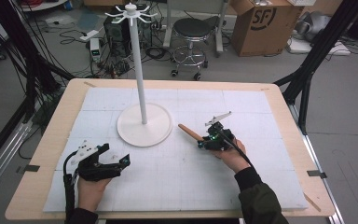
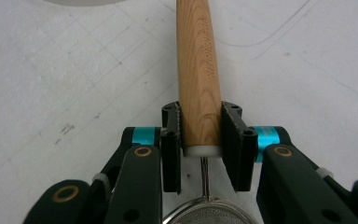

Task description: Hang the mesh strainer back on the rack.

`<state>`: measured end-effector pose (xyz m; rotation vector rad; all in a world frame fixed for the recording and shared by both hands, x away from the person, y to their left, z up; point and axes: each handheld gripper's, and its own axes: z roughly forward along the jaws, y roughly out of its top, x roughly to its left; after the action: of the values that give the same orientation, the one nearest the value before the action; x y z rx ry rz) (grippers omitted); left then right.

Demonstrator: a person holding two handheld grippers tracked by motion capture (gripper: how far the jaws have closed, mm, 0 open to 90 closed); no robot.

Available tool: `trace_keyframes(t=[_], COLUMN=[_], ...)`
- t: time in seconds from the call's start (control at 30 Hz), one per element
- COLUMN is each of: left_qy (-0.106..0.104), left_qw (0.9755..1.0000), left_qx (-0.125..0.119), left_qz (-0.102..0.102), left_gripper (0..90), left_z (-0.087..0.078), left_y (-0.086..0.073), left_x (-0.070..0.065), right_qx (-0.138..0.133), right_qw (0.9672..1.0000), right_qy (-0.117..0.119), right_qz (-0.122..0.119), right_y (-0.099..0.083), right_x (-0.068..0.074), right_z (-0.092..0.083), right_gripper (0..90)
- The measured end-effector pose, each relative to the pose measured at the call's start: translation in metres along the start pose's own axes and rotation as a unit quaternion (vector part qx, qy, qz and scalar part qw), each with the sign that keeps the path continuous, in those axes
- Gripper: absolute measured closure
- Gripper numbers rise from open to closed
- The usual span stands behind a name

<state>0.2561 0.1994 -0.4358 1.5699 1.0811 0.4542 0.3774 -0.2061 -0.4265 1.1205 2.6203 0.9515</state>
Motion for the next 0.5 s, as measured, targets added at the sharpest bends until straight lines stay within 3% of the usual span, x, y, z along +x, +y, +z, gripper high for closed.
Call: trace_keyframes(t=[0.07,0.5], left_qy=[0.001,0.0], left_qw=[1.0,1.0], left_qx=[-0.001,0.001], left_qz=[-0.001,-0.001], left_gripper=[1.6,1.6], left_z=[0.0,0.001], left_y=[0.0,0.0], left_x=[0.0,-0.001], right_qx=[-0.012,-0.068], right_qw=[0.9999,0.9969], right_qy=[0.002,0.034], right_qz=[-0.006,0.02], right_y=[0.001,0.003], right_x=[-0.001,-0.004], right_z=[-0.002,-0.019], right_gripper=[71.6,71.5])
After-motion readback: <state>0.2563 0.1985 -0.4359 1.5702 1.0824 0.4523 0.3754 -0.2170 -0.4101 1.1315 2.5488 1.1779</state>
